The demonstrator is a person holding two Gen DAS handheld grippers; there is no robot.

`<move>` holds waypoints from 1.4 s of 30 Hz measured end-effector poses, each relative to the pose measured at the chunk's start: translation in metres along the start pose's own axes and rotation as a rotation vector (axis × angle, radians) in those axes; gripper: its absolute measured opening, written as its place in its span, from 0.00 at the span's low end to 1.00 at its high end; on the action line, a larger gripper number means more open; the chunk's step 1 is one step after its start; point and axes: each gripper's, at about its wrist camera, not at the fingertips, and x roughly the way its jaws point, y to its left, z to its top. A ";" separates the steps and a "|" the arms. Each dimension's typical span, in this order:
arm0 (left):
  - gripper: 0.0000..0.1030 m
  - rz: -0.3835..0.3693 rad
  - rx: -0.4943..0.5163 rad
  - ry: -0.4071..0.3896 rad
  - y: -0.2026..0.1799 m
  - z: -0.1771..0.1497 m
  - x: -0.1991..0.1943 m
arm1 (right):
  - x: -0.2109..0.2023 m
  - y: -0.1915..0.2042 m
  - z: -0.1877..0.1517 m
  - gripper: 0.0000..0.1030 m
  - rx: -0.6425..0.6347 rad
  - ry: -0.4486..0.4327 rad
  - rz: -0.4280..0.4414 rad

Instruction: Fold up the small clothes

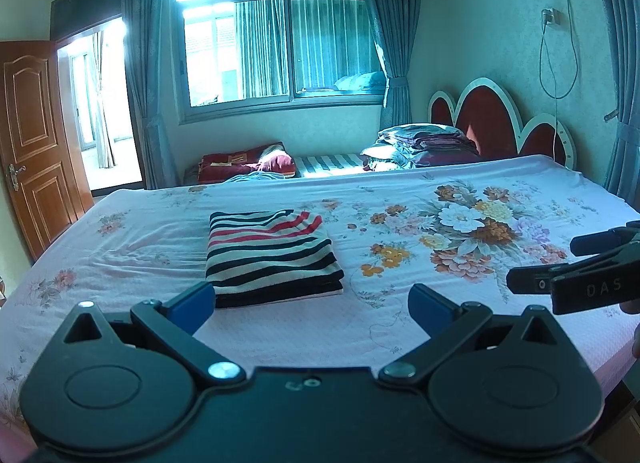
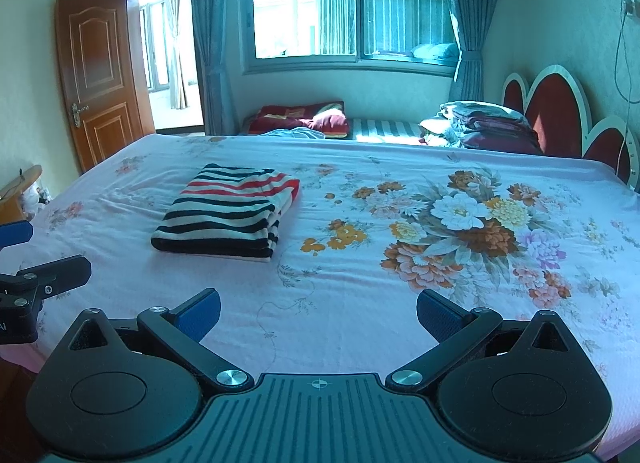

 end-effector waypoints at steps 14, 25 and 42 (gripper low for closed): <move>1.00 0.002 0.000 -0.001 0.003 -0.001 0.001 | 0.000 0.000 0.002 1.00 -0.006 -0.003 -0.001; 1.00 0.001 0.005 0.003 0.003 -0.001 0.001 | 0.000 -0.003 0.000 1.00 0.006 0.002 0.004; 1.00 0.001 0.010 0.000 0.006 -0.004 0.003 | 0.001 0.001 -0.003 1.00 0.003 0.007 0.006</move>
